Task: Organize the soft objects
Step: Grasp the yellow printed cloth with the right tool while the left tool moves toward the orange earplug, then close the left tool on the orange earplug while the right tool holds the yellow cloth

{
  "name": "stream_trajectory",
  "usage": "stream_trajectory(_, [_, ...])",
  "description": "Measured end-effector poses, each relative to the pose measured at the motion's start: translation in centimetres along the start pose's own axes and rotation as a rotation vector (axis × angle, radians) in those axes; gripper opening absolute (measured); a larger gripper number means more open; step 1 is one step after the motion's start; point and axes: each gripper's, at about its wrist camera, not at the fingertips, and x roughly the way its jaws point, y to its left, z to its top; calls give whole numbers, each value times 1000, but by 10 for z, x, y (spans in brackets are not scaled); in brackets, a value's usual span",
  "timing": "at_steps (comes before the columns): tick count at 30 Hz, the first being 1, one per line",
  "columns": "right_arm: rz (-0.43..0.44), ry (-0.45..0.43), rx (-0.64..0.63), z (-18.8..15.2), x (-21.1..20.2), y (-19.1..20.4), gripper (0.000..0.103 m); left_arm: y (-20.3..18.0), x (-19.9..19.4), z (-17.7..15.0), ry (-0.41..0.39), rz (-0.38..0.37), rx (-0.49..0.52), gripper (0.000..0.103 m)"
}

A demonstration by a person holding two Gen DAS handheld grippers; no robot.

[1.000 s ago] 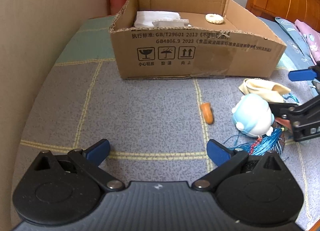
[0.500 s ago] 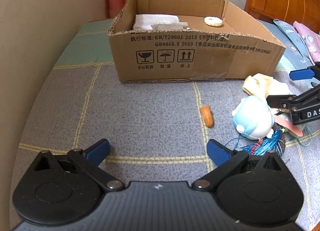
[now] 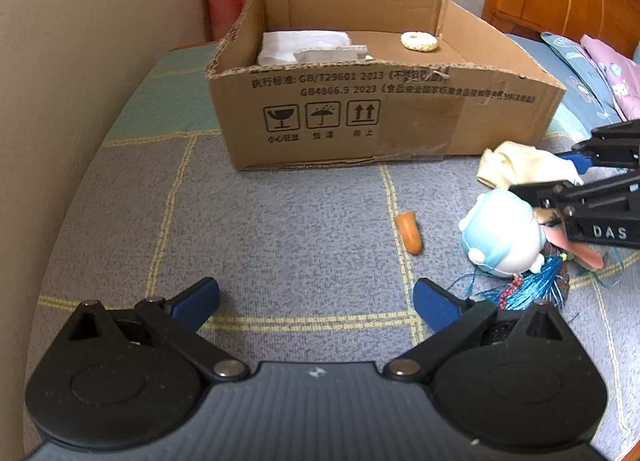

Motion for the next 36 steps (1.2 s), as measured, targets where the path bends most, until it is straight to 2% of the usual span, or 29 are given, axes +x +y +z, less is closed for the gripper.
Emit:
stream_trajectory(2, [-6,-2,-7,0,-1,1,32,-1,0,1,-8,1,19,101])
stream_trajectory(9, [-20,-3,-2,-2,-5,-2,31,-8,3,7,-49,-29,134,100])
stream_trajectory(18, [-27,-5,17,-2,-5,-4,31,-10,13,23,-88,-33,205,95])
stream_trajectory(21, [-27,-3,21,-2,-5,-6,31,-9,14,26,-97,-67,222,82])
stream_trajectory(28, [-32,0,19,-1,-3,-5,31,-20,15,32,-128,-130,341,54])
stream_trajectory(34, [-32,0,23,-1,-4,-5,31,-28,17,38,-131,-172,388,40])
stream_trajectory(36, [-32,1,26,-1,-3,-5,31,-30,16,37,-125,-171,386,39])
